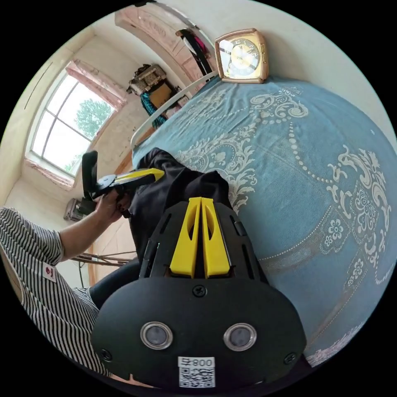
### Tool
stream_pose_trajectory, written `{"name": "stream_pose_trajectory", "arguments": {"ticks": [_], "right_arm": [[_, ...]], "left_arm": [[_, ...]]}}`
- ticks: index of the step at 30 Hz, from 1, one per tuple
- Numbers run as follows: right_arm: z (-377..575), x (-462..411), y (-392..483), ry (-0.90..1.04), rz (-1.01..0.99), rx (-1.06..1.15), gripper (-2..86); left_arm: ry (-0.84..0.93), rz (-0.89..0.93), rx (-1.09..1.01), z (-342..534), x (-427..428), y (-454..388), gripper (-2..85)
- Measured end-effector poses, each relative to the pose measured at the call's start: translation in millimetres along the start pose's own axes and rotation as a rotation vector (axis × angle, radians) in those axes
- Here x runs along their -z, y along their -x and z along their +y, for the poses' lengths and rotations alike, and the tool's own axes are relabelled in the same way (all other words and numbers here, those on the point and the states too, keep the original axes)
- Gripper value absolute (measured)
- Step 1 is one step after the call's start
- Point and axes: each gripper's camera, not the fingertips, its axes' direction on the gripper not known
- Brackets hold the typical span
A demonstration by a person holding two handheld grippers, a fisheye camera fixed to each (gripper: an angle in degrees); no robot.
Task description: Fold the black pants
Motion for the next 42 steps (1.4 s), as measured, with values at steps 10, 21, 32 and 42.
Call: {"name": "stream_pose_trajectory", "arguments": {"ticks": [10,21,32,42], "right_arm": [[86,-57,19,0.076,0.203,0.041,0.1],[197,-58,2,0.006,0.273,-0.088,0.2],[405,-40,-10,0.04,0.363,-0.23,0.2],[592,-23,-54,-0.053,0.333,-0.435,0.4]], "left_arm": [[0.074,0.029,0.029,-67,-12,-77,0.1],[0.205,0.063,-0.134,-165,-43,-212,0.2],[0.262,0.055,-0.23,-231,-40,-361,0.1],[0.272,0.216,-0.315,-296,-5,-512,0.4]]}}
